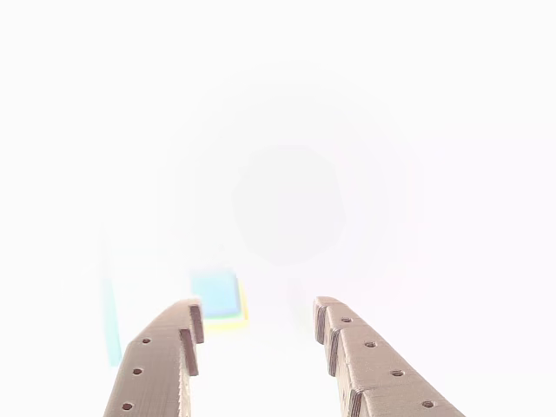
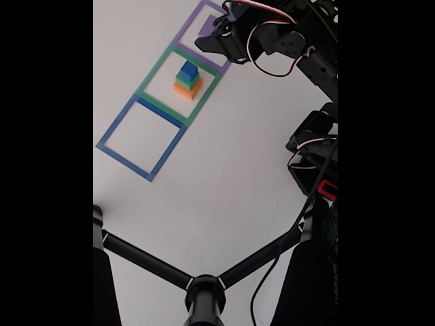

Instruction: Tower of hanoi

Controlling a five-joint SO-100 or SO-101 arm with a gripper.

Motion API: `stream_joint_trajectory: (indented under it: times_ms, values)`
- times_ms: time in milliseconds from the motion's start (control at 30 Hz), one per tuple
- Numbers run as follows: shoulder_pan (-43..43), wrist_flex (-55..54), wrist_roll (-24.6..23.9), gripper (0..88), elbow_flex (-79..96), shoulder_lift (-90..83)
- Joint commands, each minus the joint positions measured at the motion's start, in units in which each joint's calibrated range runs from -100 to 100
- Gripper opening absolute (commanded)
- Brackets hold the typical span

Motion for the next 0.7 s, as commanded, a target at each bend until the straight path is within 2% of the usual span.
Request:
stream_joint_trajectory:
  times_ms: [0, 333, 667]
  values:
    - [1.96, 10.61, 0.59, 7.0, -12.54, -1.88]
    - [10.5, 25.91, 0.59, 4.3, -26.91, 1.35]
    - [17.3, 28.26, 0.59, 4.4, -28.82, 2.08]
